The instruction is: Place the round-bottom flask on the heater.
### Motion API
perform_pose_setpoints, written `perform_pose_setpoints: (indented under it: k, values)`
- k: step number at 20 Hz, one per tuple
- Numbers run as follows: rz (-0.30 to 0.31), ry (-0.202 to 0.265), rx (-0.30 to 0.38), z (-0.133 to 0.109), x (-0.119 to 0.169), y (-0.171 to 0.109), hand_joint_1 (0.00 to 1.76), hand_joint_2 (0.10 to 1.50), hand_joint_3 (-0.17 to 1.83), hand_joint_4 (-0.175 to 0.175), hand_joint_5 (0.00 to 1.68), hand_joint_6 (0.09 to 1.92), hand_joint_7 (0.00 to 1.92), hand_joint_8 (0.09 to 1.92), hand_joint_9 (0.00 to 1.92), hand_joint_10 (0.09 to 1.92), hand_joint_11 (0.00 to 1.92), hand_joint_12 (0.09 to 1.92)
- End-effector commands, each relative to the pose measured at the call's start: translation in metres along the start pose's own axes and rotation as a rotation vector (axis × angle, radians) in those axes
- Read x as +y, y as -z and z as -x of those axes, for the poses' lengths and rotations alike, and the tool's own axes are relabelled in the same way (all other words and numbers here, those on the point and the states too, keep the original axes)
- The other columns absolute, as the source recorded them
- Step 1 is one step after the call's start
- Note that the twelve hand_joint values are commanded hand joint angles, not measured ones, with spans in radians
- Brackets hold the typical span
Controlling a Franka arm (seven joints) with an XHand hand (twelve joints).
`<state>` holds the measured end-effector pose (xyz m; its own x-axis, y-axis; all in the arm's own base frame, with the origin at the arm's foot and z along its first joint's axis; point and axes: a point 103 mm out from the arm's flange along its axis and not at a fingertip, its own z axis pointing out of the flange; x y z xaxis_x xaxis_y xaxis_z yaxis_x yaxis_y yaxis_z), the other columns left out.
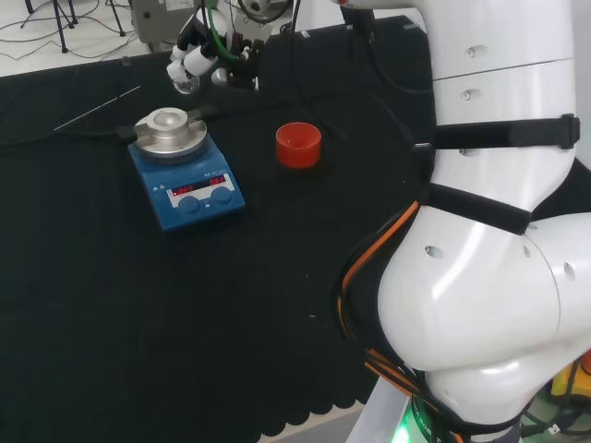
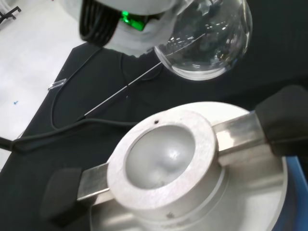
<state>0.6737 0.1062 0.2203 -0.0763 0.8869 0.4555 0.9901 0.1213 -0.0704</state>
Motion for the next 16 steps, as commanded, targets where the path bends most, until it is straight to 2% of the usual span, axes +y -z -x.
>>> perform_pose_setpoints:
  k: [1, 10, 16]
  values:
    - [-0.015, 0.024, -0.002, -0.016, -0.009, -0.008, 1.13, 0.7, 0.54, 0.175, 1.32, 0.54, 0.71, 0.57, 0.86, 0.49, 0.5, 1.26]
    - [-0.04, 0.043, -0.009, -0.028, -0.012, -0.024, 1.13, 0.7, 0.54, 0.175, 1.32, 0.54, 0.71, 0.57, 0.86, 0.49, 0.49, 1.26]
    - [-0.058, 0.043, 0.0, -0.027, -0.009, -0.033, 1.13, 0.7, 0.55, 0.175, 1.32, 0.53, 0.71, 0.57, 0.86, 0.49, 0.49, 1.26]
